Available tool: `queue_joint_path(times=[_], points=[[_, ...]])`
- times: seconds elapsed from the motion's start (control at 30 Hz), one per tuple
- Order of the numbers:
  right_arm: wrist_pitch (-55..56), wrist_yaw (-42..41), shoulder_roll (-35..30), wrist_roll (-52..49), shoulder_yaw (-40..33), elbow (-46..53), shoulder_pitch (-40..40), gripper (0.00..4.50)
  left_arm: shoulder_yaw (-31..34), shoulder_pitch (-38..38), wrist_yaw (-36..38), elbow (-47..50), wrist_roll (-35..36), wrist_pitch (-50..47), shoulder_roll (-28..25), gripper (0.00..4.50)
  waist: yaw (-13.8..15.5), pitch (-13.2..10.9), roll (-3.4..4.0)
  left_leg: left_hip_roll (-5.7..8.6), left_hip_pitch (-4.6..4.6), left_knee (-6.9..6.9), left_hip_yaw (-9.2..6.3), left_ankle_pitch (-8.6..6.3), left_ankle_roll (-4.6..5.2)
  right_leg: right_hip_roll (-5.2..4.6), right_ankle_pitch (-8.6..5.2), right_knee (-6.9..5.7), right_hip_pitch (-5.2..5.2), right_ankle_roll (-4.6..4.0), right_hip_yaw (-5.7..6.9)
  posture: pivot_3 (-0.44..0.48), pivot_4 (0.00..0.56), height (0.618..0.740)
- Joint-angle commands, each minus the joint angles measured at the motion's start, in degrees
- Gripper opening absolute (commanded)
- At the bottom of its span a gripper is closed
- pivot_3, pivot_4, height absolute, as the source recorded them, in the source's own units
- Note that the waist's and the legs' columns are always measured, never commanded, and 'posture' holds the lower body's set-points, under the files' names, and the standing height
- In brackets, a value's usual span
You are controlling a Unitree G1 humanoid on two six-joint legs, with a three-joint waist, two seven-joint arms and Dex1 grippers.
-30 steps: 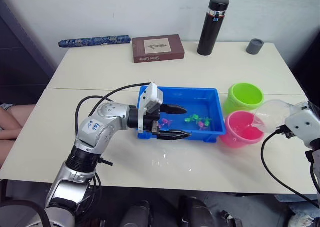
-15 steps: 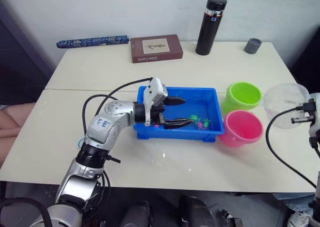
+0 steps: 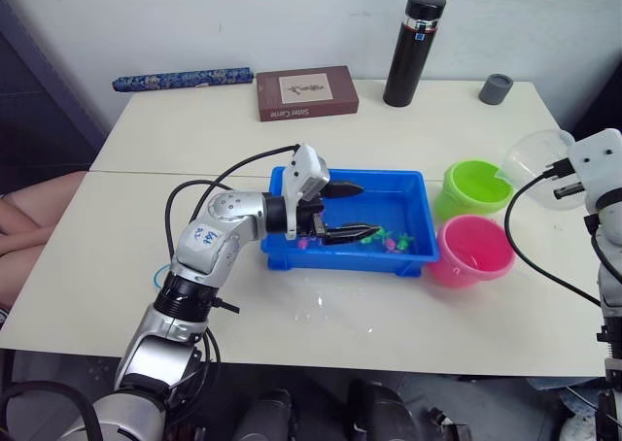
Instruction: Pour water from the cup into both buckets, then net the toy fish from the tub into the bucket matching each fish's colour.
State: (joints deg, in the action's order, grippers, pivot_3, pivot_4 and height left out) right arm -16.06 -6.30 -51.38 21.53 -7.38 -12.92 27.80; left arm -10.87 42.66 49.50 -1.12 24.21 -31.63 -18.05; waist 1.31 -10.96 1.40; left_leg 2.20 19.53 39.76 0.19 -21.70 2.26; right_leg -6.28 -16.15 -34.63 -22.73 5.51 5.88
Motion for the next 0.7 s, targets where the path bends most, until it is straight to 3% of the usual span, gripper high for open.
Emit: queue_joint_path(times=[0.03, 0.47, 0.7], points=[[5.94, 2.76, -3.55, 5.66, 3.39, -2.9, 3.27, 0.04, 1.21, 0.64, -0.27, 1.66, -0.11, 0.73, 0.13, 4.5, -0.07, 0.0, 0.0, 0.0, 0.0, 0.0, 0.01, 0.0, 0.0, 0.0, 0.0, 0.0, 0.0, 0.0, 0.0, 0.0, 0.15, 0.74], [17.9, 9.18, -8.75, 19.88, 14.0, -9.82, 10.55, 0.04, 1.64, -0.19, -0.85, 2.82, 0.25, 0.08, 0.13, 4.5, -0.02, 0.0, 0.0, -0.02, 0.09, 0.0, -0.05, 0.01, -0.02, 0.0, 0.0, 0.04, -0.05, 0.0, 0.05, 0.0, 0.15, 0.74], [21.68, 10.71, -9.75, 24.5, 16.25, -11.08, 12.78, 0.04, 1.8, -0.21, -0.94, 2.82, 0.39, 0.02, 0.2, 4.5, -0.05, 0.0, 0.0, -0.02, 0.12, 0.0, -0.05, 0.01, -0.02, 0.01, 0.0, 0.06, -0.05, 0.0, 0.06, 0.0, 0.15, 0.74]])
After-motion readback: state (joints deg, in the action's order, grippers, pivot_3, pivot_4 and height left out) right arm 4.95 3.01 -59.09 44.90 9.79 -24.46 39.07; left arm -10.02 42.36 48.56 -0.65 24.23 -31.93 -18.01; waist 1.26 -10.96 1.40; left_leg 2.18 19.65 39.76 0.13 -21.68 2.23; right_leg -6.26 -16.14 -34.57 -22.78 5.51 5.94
